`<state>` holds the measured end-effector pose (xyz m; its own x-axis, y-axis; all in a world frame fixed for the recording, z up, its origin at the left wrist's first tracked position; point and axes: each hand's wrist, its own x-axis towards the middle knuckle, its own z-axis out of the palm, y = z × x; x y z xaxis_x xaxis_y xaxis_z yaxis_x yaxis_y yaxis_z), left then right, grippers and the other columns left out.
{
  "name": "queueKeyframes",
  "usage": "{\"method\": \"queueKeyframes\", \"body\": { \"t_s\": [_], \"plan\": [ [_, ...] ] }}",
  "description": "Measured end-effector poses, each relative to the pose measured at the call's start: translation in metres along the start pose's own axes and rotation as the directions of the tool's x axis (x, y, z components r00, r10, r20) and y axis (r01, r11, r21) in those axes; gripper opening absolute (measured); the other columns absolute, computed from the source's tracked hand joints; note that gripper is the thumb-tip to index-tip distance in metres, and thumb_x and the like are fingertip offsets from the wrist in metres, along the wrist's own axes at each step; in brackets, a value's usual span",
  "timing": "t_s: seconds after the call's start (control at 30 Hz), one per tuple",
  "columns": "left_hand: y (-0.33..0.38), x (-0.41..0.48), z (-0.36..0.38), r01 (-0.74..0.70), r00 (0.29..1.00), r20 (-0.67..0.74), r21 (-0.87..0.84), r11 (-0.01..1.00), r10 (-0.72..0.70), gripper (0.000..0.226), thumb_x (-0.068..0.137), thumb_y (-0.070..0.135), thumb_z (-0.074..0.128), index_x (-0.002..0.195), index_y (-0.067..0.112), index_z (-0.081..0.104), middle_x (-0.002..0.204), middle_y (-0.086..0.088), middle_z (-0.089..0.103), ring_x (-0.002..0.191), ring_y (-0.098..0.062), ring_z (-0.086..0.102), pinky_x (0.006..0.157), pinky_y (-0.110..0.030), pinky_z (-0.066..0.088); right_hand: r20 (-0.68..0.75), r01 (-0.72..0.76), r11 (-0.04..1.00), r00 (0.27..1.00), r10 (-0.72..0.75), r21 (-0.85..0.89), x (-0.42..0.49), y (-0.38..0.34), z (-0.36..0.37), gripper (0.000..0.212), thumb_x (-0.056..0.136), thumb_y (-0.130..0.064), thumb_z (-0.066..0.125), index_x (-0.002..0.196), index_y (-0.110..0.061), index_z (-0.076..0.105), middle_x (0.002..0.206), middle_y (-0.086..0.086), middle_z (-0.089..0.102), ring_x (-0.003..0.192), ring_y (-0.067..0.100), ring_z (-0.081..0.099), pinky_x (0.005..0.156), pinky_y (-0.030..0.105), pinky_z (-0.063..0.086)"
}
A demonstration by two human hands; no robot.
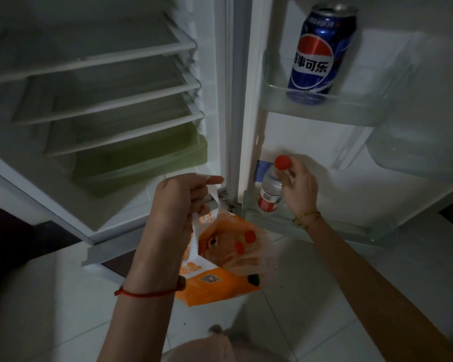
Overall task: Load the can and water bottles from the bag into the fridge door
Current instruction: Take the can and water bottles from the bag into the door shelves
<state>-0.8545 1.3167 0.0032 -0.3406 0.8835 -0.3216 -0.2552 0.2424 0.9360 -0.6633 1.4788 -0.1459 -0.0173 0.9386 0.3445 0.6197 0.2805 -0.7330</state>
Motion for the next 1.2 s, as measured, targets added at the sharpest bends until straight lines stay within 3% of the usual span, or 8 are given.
{"method": "queueKeyframes", "body": {
  "t_s": [0.27, 0.47, 0.77, 0.93, 1.03, 1.1, 1.13, 1.2],
  "plan": [
    [-0.002, 0.004, 0.001, 0.016, 0.999, -0.033, 0.003, 1.000, -0.016, 0.027, 0.091, 0.003, 0.044, 0.092, -0.005, 0.070, 0.044, 0.007, 0.024, 0.034, -0.005, 0.022, 0.042, -0.019, 0.031, 0.005, -0.133, 0.988, 0.991, 0.134, -0.072, 0.001, -0.001, 0.015, 0.044, 0.075, -0.048, 0.075, 0.097, -0.012, 0.061, 0.094, 0.006, 0.070, 0.086, 0.024, 0.065, 0.069, 0.030, 0.046],
    [-0.002, 0.007, -0.002, 0.025, 0.999, -0.038, 0.012, 1.000, -0.025, 0.026, 0.090, 0.005, 0.047, 0.096, -0.004, 0.071, 0.046, 0.007, 0.023, 0.035, -0.006, 0.022, 0.041, -0.018, 0.032, -0.008, -0.131, 0.986, 0.991, 0.131, -0.107, 0.002, -0.013, 0.024, 0.047, 0.070, -0.045, 0.080, 0.091, -0.012, 0.055, 0.084, -0.001, 0.059, 0.074, 0.015, 0.053, 0.063, 0.027, 0.037],
    [-0.001, 0.008, -0.003, 0.019, 0.999, -0.034, -0.001, 1.000, -0.019, 0.028, 0.090, 0.005, 0.046, 0.097, -0.003, 0.071, 0.049, 0.006, 0.024, 0.033, -0.005, 0.026, 0.042, -0.018, 0.034, 0.058, -0.117, 0.989, 0.991, 0.122, -0.093, -0.003, -0.005, 0.033, 0.057, 0.071, -0.050, 0.076, 0.102, -0.009, 0.052, 0.098, 0.009, 0.060, 0.089, 0.024, 0.059, 0.068, 0.030, 0.046],
    [0.004, 0.004, -0.001, 0.021, 1.000, -0.014, -0.016, 1.000, -0.022, 0.027, 0.090, 0.006, 0.046, 0.091, 0.000, 0.072, 0.052, 0.004, 0.022, 0.034, -0.005, 0.024, 0.042, -0.017, 0.034, -0.137, 0.141, 0.987, 0.979, -0.150, -0.073, -0.038, -0.006, 0.016, 0.041, 0.083, -0.047, 0.066, 0.087, -0.008, 0.051, 0.083, 0.002, 0.051, 0.073, 0.010, 0.046, 0.063, 0.013, 0.037],
    [0.006, 0.001, 0.000, 0.013, 1.000, 0.010, -0.024, 1.000, -0.013, 0.027, 0.090, 0.007, 0.045, 0.090, -0.001, 0.072, 0.054, 0.003, 0.020, 0.035, -0.006, 0.023, 0.042, -0.017, 0.035, 0.295, 0.139, 0.987, 0.949, -0.109, -0.082, -0.076, 0.003, 0.027, 0.027, 0.088, -0.040, 0.063, 0.077, -0.018, 0.052, 0.068, -0.009, 0.047, 0.061, 0.005, 0.044, 0.060, 0.013, 0.032],
    [0.007, -0.003, 0.000, 0.012, 1.000, 0.021, -0.016, 1.000, -0.011, 0.028, 0.091, 0.007, 0.045, 0.089, 0.000, 0.072, 0.055, 0.002, 0.020, 0.036, -0.006, 0.022, 0.042, -0.017, 0.036, 0.596, 0.147, 0.968, 0.803, 0.004, -0.205, -0.100, 0.021, 0.048, 0.023, 0.090, -0.042, 0.059, 0.096, -0.020, 0.060, 0.084, -0.007, 0.058, 0.078, 0.007, 0.054, 0.075, 0.017, 0.039],
    [0.008, -0.004, 0.001, 0.010, 1.000, 0.023, -0.015, 1.000, -0.010, 0.028, 0.091, 0.007, 0.045, 0.089, 0.000, 0.073, 0.055, 0.002, 0.020, 0.037, -0.006, 0.022, 0.042, -0.017, 0.036, 0.666, 0.129, 0.963, 0.744, 0.064, -0.238, -0.109, 0.029, 0.058, 0.032, 0.091, -0.045, 0.056, 0.112, -0.019, 0.059, 0.102, -0.004, 0.062, 0.094, 0.010, 0.057, 0.085, 0.019, 0.041],
    [0.009, -0.008, 0.000, 0.008, 1.000, 0.023, -0.017, 1.000, -0.008, 0.028, 0.091, 0.007, 0.045, 0.090, 0.000, 0.073, 0.055, 0.002, 0.020, 0.037, -0.006, 0.021, 0.043, -0.018, 0.035, 0.666, -0.005, 0.972, 0.728, 0.165, -0.235, -0.124, 0.035, 0.071, 0.048, 0.092, -0.051, 0.050, 0.128, -0.019, 0.053, 0.120, -0.002, 0.058, 0.111, 0.014, 0.055, 0.097, 0.023, 0.042]
  ]
}}
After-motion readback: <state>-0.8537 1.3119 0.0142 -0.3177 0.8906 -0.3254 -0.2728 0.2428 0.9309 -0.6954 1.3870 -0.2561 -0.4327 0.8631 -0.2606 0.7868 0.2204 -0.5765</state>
